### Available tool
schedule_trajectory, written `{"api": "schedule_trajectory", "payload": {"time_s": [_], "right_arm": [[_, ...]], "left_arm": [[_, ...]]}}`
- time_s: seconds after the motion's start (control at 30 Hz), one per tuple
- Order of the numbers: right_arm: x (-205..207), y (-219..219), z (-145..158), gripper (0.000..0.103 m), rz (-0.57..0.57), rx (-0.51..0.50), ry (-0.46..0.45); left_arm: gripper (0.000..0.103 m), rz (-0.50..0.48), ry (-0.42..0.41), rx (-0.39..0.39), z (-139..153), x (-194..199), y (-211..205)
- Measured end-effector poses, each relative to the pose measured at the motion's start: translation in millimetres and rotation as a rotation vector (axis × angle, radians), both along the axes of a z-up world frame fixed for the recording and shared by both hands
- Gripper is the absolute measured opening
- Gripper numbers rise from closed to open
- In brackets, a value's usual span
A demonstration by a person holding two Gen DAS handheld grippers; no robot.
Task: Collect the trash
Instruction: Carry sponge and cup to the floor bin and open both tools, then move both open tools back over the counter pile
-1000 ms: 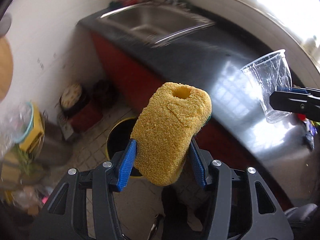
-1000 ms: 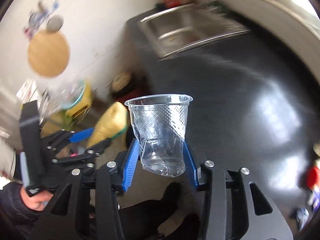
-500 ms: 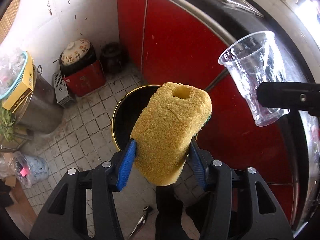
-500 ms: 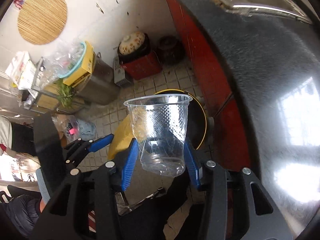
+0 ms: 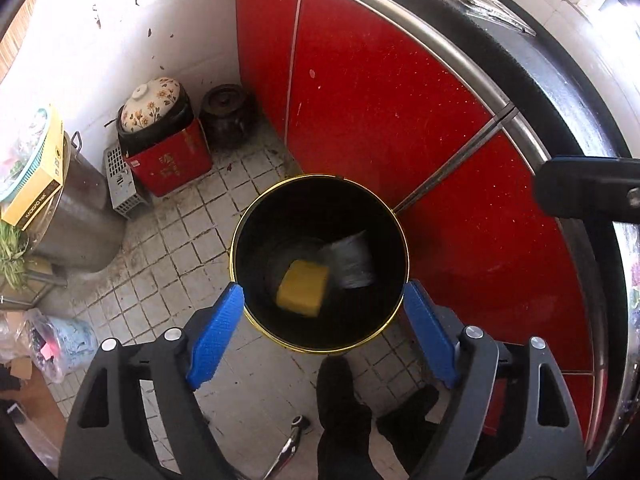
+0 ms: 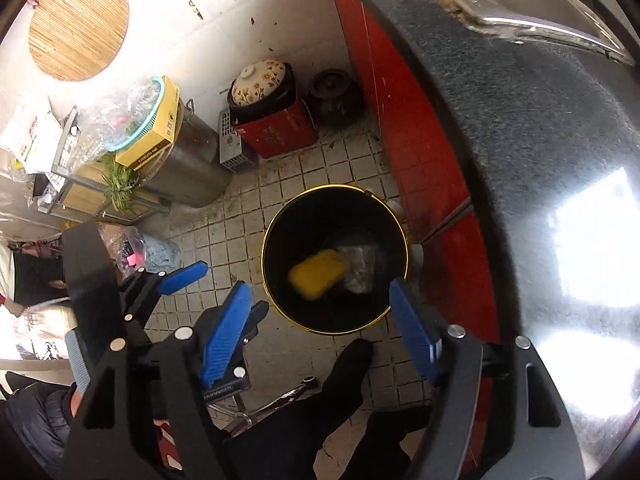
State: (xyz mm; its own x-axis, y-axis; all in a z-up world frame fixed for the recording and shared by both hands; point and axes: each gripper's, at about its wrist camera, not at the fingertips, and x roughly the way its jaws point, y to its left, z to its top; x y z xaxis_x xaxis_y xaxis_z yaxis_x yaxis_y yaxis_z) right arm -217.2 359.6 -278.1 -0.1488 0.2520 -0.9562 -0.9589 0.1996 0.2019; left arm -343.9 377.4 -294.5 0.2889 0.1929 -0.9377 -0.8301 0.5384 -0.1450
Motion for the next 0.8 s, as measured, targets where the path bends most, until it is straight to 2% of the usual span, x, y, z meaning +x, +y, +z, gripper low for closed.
{"api": "schedule_trajectory", "payload": {"time_s": [0.1, 0.23, 0.4, 0.63, 0.73, 0.8], "right_arm": [[7.3, -10.9, 17.7, 0.071, -0.021, 0.034, 0.002], [31.7, -53.3, 62.7, 0.076, -0.093, 0.119, -0.03], [85.2, -144.7, 123.6, 0.079, -0.257, 0.227, -0.139], [163.8, -317.8, 188.8, 0.08, -0.61, 0.302, -0.34], [186.4, -387.4, 206.9, 0.08, -0.739, 0.314, -0.403], [195.4, -427.7, 214.8, 0.08, -0.813, 0.32, -0.432]], "left_arm": [[0.08, -0.02, -0.004, 0.018, 12.1, 1.6, -2.0], [0.083, -0.093, 0.001, 0.085, 45.1, 18.2, -15.5], [0.086, -0.26, -0.058, 0.168, 106.6, 70.5, -59.4], [0.088, -0.617, -0.211, 0.225, 183.7, 189.6, -167.2], [0.089, -0.786, -0.275, 0.252, 214.1, 244.9, -233.0], [0.089, -0.854, -0.294, 0.26, 225.3, 270.1, -270.0]]}}
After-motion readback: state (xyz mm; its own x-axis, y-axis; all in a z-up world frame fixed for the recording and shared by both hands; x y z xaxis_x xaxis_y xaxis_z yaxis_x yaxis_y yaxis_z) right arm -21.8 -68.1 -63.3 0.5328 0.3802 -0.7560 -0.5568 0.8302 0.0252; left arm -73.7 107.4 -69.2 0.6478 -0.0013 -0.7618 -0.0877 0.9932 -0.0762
